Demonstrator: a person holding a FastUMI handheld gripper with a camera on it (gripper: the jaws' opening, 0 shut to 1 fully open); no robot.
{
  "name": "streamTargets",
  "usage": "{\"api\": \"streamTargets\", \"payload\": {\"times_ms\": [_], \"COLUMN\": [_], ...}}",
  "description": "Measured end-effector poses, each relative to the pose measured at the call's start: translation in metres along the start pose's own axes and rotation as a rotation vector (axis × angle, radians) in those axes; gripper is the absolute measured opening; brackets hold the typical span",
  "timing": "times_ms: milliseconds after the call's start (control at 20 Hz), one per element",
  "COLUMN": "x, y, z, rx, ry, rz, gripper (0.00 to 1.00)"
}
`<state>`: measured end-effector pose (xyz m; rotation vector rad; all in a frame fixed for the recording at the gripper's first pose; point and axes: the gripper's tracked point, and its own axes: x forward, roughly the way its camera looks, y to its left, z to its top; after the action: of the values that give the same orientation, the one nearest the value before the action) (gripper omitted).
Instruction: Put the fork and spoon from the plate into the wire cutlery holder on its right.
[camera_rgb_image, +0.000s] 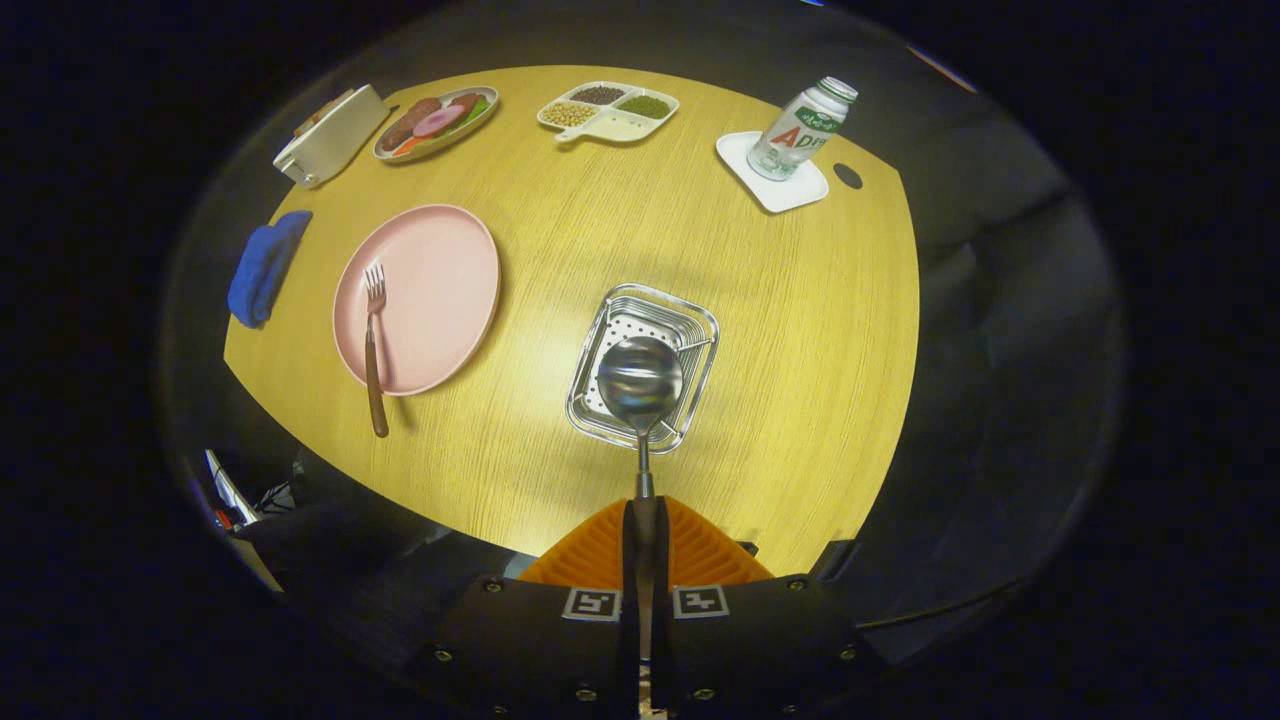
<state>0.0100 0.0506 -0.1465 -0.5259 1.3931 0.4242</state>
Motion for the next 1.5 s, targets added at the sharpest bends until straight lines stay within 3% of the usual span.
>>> {"api": "streamTargets", "payload": {"times_ms": [650, 1000, 1500], "x": [0.036, 0.043, 0.063], "y": [-0.007, 0.0, 0.006], "z": [0.024, 0.046, 0.047], "rx": [-0.045, 0.007, 0.049], "ry": [0.311, 0.355, 0.365], "rz": [0.088, 0.136, 0.113], "gripper": [0.04, 0.05, 0.05]}}
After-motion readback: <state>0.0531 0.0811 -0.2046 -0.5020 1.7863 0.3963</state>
